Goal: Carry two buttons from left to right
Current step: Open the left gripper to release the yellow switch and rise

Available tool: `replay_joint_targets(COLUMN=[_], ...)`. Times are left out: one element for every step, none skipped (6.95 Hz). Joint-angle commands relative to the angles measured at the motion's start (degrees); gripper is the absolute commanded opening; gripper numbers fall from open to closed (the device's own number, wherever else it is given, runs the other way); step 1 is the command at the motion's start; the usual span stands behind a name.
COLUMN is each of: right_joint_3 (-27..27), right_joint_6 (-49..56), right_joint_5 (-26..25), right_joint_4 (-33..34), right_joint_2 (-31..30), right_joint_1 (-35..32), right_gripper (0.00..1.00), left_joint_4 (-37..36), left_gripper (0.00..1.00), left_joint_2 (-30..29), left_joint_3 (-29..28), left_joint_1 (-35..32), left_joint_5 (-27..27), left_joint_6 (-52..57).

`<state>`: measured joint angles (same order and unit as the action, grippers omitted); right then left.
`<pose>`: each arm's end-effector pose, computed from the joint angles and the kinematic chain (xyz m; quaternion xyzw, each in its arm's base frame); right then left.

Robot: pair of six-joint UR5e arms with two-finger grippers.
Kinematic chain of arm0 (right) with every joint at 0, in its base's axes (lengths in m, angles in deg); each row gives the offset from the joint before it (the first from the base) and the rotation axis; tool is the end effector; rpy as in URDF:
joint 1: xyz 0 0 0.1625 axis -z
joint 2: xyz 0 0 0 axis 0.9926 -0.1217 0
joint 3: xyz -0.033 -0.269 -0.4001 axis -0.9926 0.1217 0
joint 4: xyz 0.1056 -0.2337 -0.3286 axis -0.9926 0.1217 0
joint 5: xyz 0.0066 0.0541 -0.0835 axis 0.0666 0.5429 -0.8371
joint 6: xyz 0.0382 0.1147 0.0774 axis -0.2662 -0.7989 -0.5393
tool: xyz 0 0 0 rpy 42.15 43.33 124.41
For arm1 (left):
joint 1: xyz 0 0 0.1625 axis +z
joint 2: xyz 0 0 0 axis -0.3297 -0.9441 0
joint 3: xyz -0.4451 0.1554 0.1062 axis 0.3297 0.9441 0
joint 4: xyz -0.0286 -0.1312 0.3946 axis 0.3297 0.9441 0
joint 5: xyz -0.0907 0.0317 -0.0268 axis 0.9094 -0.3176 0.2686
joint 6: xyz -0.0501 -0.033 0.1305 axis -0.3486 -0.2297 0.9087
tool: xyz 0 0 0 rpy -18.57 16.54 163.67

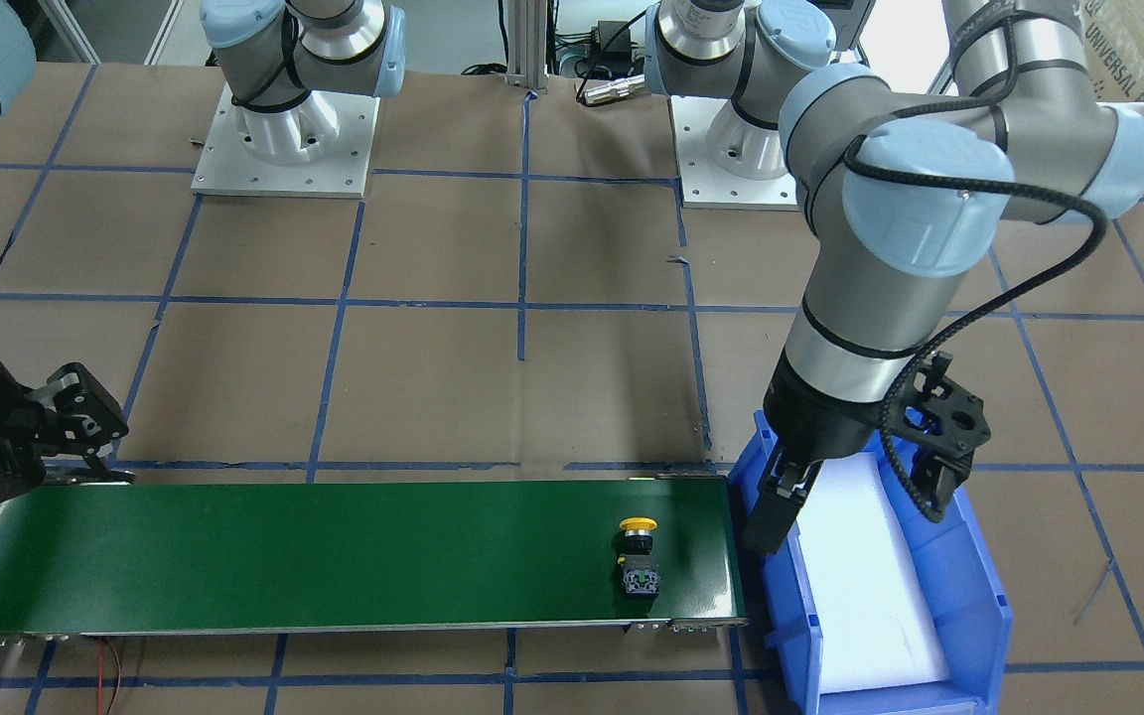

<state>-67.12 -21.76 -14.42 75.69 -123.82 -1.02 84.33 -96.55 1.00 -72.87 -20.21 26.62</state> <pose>0.0479 -0.7067 0.4879 0.2802 -0.9557 0.0583 0.0694 -0.1563 -0.6740 0.4349 0.4843 -0.8667 0.1057 0.0557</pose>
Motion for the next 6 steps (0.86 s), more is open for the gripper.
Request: replay_joint_targets(right_joint_3=[-0.1,-0.3,-0.6,-0.6,-0.6,-0.6], right_joint_6=[0.0,0.1,0.1,0.1,0.1,0.0], right_joint_5=[0.0,0.0,0.0,0.0,-0.1,-0.5], right_joint_4=[0.0,0.0,0.0,-0.1,-0.1,-0.1], right_joint_2=[-0.2,-0.1,-0.1,-0.1,-0.2,-0.2], right_joint_1=[0.0,0.0,0.0,0.0,0.0,0.0], right_gripper=[1.0,1.0,1.0,1.0,1.0,1.0], left_joint_4=[4.4,4.3,4.4,4.5,4.3,4.4], left_gripper=[1.0,1.0,1.0,1.0,1.0,1.0], left_joint_2=[4.9,6.5,8.1,9.3,9.7,10.5], left_joint_3=[1.4,2.5,3.5,4.8,5.1,5.3], left_joint_1=[1.8,1.9,1.9,1.7,1.7,1.5], left_joint_5=[-3.5,-9.4,-9.7,-9.5,-8.9,-8.9], left_joint_6=[10.3,16.5,22.3,31.7,38.6,46.0])
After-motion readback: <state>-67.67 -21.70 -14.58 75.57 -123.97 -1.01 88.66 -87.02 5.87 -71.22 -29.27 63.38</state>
